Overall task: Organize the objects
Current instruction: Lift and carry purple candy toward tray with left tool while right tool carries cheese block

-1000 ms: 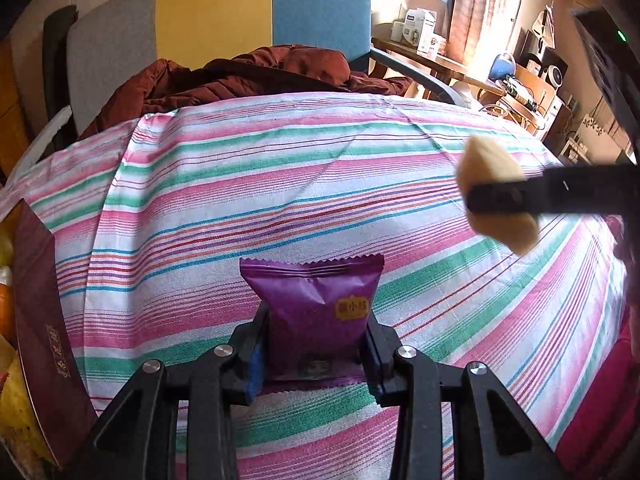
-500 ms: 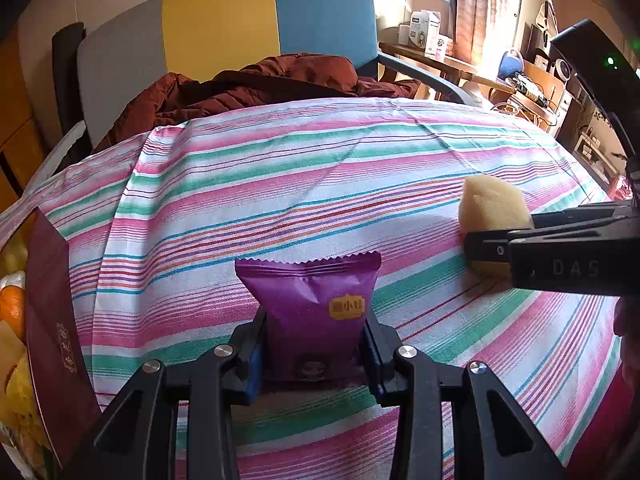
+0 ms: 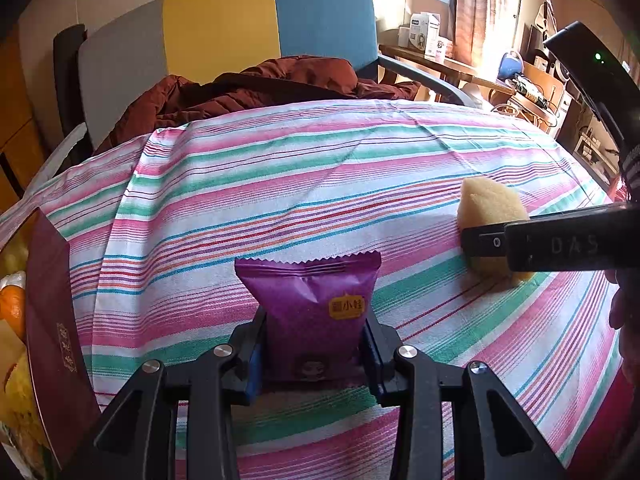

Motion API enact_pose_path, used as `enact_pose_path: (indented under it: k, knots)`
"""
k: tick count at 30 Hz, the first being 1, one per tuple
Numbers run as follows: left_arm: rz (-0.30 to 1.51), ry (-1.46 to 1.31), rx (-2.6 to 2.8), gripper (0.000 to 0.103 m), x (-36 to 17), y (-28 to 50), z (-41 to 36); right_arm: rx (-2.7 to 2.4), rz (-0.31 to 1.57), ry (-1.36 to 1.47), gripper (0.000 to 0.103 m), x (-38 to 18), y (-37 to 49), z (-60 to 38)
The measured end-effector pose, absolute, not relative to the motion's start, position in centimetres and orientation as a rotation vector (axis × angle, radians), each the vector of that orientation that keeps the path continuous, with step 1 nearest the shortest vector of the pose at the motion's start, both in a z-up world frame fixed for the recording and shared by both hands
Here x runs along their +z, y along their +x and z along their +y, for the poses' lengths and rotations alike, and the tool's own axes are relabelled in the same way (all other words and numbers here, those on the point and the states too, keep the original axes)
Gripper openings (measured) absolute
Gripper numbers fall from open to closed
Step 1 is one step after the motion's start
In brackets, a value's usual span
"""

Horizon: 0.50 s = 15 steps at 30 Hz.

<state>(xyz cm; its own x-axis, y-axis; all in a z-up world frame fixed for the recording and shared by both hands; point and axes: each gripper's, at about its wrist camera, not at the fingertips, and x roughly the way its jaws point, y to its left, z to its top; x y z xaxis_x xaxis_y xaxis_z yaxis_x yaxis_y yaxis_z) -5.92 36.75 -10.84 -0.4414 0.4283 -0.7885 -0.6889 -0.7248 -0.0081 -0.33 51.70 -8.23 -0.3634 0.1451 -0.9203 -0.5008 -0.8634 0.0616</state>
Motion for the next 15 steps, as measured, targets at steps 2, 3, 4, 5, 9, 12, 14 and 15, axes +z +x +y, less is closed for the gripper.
enact_pose_path:
  k: [2,3,4,5,9,12,14,15]
  knots:
    - [0.415,-1.066,2.176,0.04,-10.8,-5.9,36.7,2.258,0.497,-1.471,0.065,-8.3,-0.3,51.9]
    - [0.415,-1.065,2.176,0.04,-10.8,-5.9,36.7,2.256,0.517,-1.467,0.066,-8.3,-0.2,52.1]
    - [0.416,-1.065,2.176,0.04,-10.8,-5.9,36.7,2.254,0.537,-1.461,0.067,-8.3,-0.1,52.2]
    - [0.416,-1.064,2.177,0.04,-10.8,-5.9,36.7,2.252,0.556,-1.454,0.07,-8.3,0.0,52.4]
    - [0.417,-1.065,2.177,0.04,-10.8,-5.9,36.7,2.244,0.606,-1.42,0.073,-8.2,0.2,53.0]
    - [0.423,-1.069,2.173,0.038,-10.7,-6.0,36.7,2.246,0.598,-1.428,0.063,-8.3,0.4,53.0]
    - [0.408,-1.093,2.158,0.036,-10.4,-6.1,36.4,2.265,0.557,-1.425,0.058,-8.2,0.1,52.5]
    - [0.388,-1.109,2.148,0.036,-10.2,-6.1,36.1,2.274,0.52,-1.423,0.058,-8.1,-0.1,52.1]
